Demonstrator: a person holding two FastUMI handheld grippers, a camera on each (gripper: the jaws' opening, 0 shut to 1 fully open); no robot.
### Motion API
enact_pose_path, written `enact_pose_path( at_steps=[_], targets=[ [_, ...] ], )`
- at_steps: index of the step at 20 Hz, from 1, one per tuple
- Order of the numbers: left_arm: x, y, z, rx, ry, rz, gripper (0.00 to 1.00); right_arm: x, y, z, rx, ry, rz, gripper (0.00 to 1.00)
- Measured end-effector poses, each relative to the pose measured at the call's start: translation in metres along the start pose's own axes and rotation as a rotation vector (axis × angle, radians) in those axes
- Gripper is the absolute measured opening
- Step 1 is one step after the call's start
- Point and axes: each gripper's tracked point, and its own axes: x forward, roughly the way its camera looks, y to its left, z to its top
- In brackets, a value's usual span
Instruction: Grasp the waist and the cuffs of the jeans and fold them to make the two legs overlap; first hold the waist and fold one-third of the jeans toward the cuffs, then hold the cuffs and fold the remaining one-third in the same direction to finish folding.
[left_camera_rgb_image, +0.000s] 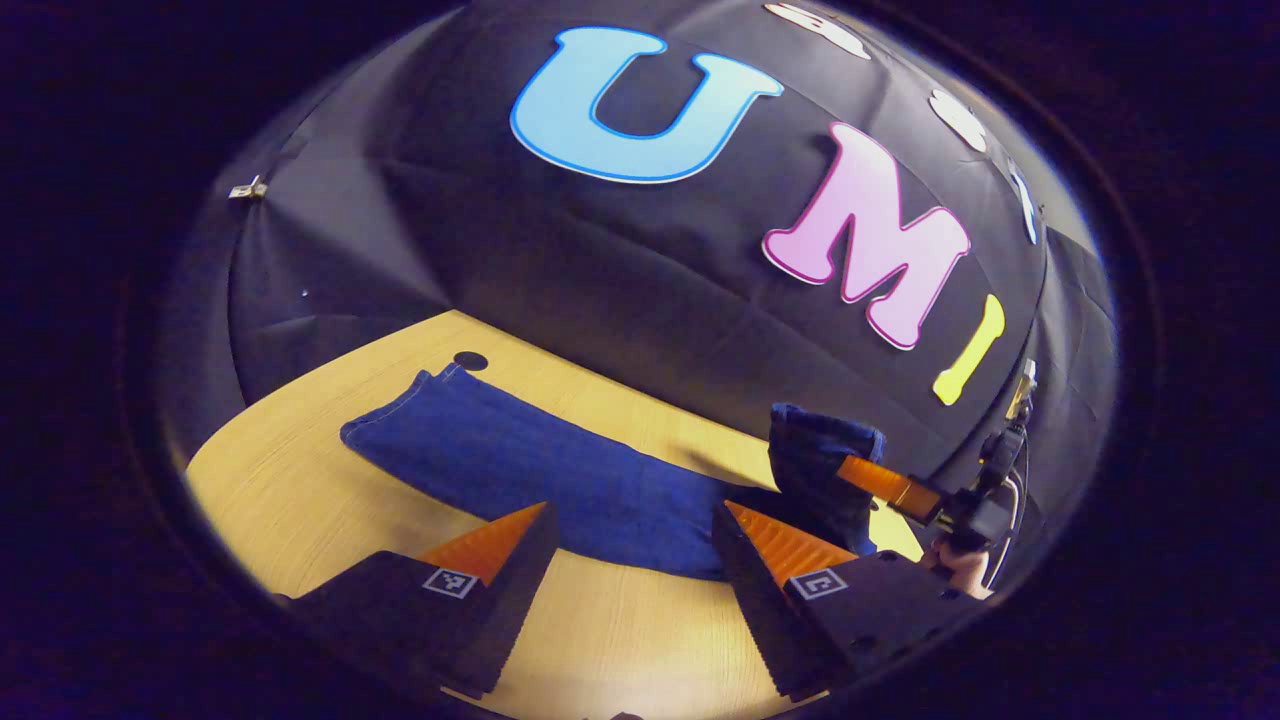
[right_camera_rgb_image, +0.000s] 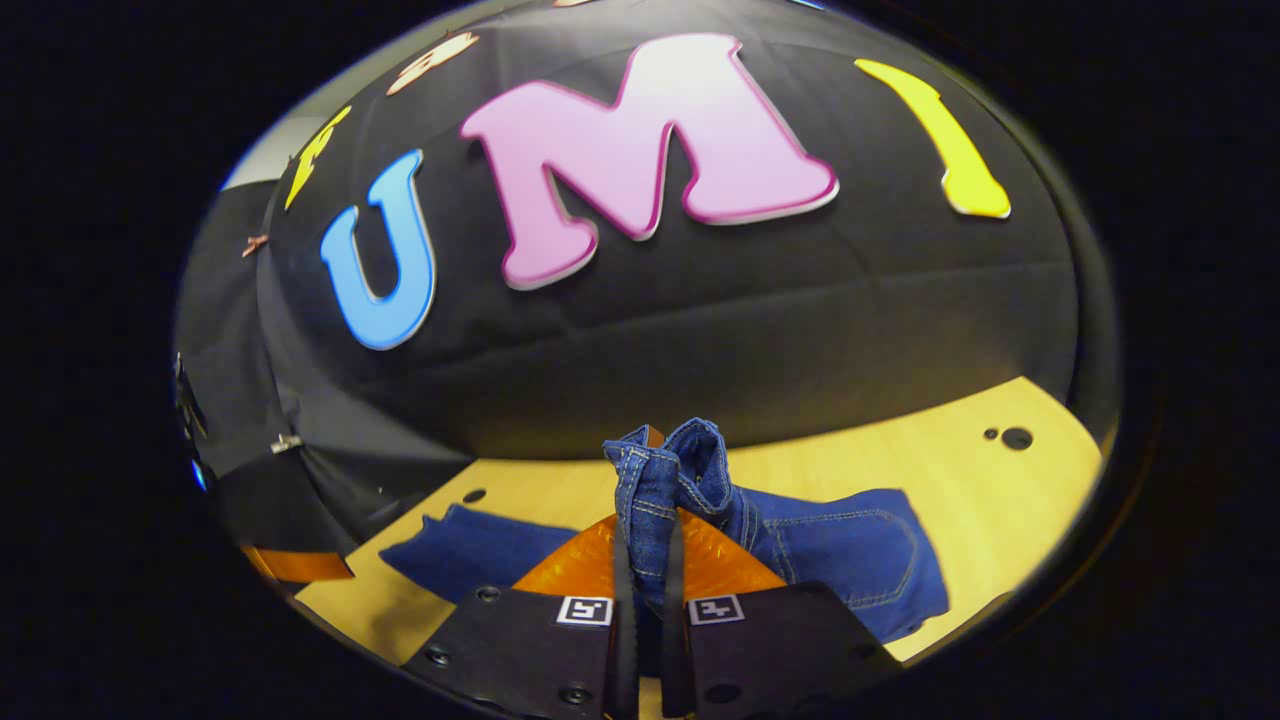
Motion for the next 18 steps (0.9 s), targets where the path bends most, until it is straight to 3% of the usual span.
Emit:
enact_pose_path(
  at_steps=[4, 5, 6, 9, 10, 16, 18],
  targets=[
    [0.013, 0.048, 0.011, 0.005, -0.049, 0.069, 0.97, 0.02, 0.005, -0.036, 0.002, 0.067, 0.021, 0.13],
    [0.016, 0.062, 0.014, 0.019, -0.057, 0.101, 0.97, 0.024, 0.008, -0.051, 0.038, 0.078, 0.059, 0.21],
    [0.021, 0.078, 0.015, 0.032, -0.061, 0.138, 0.97, 0.03, 0.012, -0.064, 0.068, 0.1, 0.083, 0.2],
    [0.031, 0.121, 0.027, 0.091, -0.081, 0.238, 0.96, 0.013, 0.038, -0.078, 0.044, 0.09, 0.12, 0.83],
    [0.036, 0.136, 0.034, 0.121, -0.092, 0.271, 0.97, 0.006, 0.039, -0.076, 0.007, 0.084, 0.109, 0.93],
    [0.076, 0.215, 0.057, 0.225, -0.049, 0.381, 0.97, -0.036, 0.005, -0.07, -0.055, 0.049, 0.001, 0.98],
    [0.095, 0.238, 0.047, 0.237, 0.028, 0.391, 0.96, -0.049, -0.009, -0.059, -0.067, 0.019, -0.026, 0.98]
  ],
)
